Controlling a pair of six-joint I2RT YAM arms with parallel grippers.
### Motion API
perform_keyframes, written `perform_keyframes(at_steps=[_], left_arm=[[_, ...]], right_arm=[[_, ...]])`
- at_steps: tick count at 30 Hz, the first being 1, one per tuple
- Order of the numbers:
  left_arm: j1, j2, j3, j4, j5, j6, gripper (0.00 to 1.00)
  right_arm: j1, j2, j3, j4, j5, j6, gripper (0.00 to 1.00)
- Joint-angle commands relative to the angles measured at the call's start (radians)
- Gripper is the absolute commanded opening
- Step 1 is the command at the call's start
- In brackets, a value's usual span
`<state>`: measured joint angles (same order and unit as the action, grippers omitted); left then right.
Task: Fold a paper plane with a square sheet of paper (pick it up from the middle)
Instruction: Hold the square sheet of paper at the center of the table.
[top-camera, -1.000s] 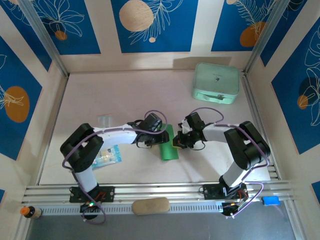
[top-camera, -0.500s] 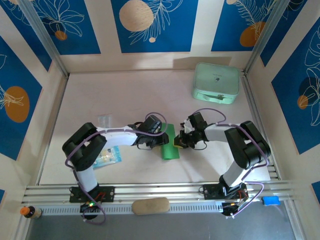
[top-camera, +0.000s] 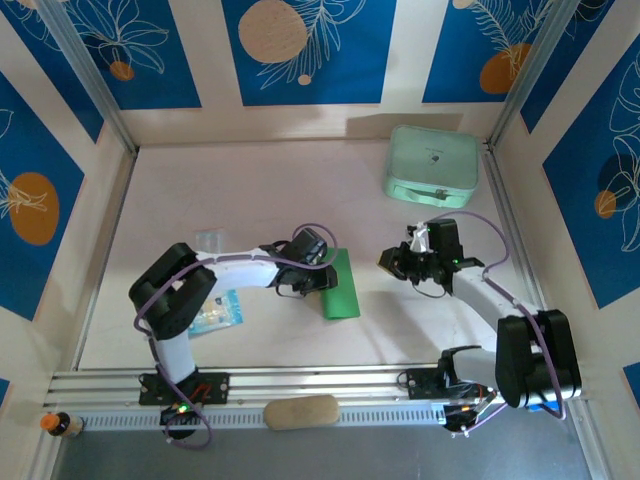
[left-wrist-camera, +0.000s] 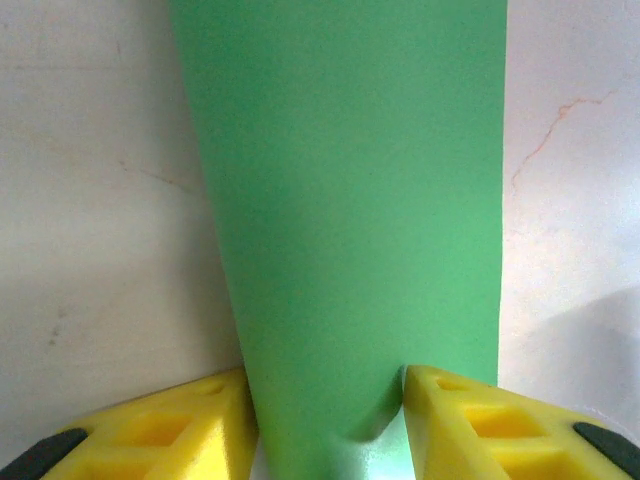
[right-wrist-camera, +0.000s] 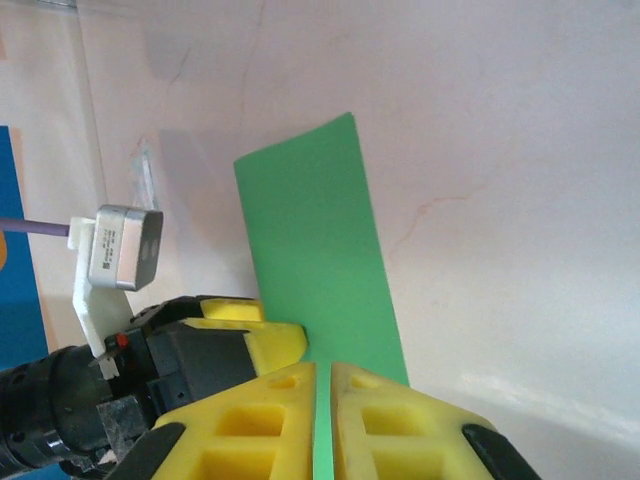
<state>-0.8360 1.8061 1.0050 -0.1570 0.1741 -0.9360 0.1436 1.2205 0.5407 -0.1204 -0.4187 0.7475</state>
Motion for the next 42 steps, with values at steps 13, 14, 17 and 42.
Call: perform_keyframes(at_steps=[13, 14, 17, 42], left_arm=[[0.003, 0.081, 0.032, -0.146, -0.05, 0.033, 0.43], [0.003, 0.084, 0.033, -0.148, -0.05, 0.033, 0.43], [0.003, 0.091, 0.034, -0.149, -0.047, 0.031, 0.43], [0.002, 0.105, 0.055, -0.197, -0.073, 0.078, 0.41]], right_arm=[[-0.008, 0.007, -0.026, -0.056, -0.022, 0.015, 0.12], [-0.008, 0.009, -0.025, -0.056, -0.024, 0.015, 0.12], [-0.005, 0.014, -0.026, -0.055, -0.025, 0.016, 0.12], [0.027, 0.049, -0.023, -0.043, -0.029, 0.019, 0.12]])
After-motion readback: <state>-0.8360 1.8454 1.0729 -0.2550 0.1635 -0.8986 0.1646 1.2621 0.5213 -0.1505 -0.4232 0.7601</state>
